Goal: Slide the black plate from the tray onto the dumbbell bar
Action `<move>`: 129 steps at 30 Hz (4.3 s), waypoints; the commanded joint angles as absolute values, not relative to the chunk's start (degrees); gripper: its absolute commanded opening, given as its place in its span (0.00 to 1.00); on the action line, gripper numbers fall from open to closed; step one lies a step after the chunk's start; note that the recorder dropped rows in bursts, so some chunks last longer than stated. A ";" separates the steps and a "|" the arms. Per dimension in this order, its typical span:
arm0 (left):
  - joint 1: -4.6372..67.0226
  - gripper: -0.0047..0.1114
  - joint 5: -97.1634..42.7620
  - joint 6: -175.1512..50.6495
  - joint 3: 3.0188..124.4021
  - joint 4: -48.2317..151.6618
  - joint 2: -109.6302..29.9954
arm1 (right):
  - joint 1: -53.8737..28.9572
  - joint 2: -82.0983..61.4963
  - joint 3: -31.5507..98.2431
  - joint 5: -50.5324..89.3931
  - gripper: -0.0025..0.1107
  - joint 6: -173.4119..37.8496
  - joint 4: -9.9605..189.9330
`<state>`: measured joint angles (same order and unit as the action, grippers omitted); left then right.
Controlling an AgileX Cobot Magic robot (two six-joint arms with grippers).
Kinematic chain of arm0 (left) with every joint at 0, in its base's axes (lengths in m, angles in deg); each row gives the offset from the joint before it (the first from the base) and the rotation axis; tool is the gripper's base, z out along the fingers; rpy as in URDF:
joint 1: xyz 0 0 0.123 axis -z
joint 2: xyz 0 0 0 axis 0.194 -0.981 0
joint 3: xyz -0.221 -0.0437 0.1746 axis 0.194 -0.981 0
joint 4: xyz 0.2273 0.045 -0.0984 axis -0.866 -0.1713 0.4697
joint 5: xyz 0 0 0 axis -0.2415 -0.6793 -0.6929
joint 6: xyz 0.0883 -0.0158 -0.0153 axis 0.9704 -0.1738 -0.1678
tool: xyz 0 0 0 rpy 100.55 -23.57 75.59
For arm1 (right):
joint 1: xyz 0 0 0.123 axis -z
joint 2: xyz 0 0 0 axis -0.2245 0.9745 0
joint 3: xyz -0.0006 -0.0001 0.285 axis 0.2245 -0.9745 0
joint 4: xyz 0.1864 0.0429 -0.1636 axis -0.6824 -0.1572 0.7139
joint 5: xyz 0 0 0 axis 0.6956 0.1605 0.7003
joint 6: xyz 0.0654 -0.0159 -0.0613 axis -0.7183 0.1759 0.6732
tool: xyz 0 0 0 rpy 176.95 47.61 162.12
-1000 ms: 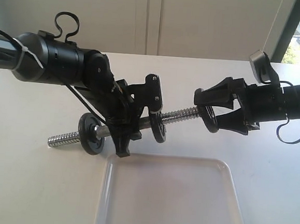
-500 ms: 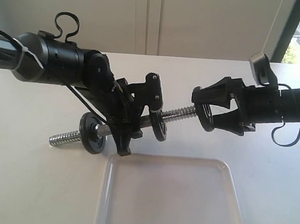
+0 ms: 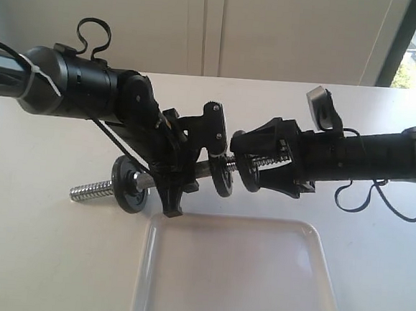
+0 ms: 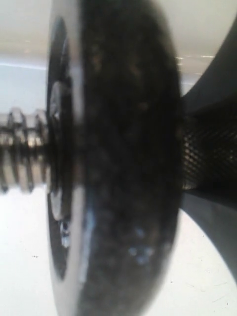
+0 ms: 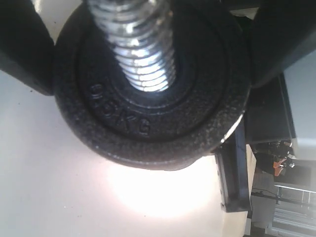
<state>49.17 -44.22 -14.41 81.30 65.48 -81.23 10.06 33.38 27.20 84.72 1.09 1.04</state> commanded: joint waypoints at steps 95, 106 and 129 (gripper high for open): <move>49.04 0.16 -40.87 -15.47 83.11 68.84 -83.48 | 10.27 28.61 27.18 89.39 0.02 1.78 8.47; 49.04 0.56 -44.09 -15.58 83.11 68.84 -84.00 | 10.27 28.33 27.18 89.39 0.02 1.78 8.47; 49.04 0.57 -44.91 -15.58 83.11 67.55 -84.94 | 10.27 27.97 27.18 89.39 0.02 1.78 8.46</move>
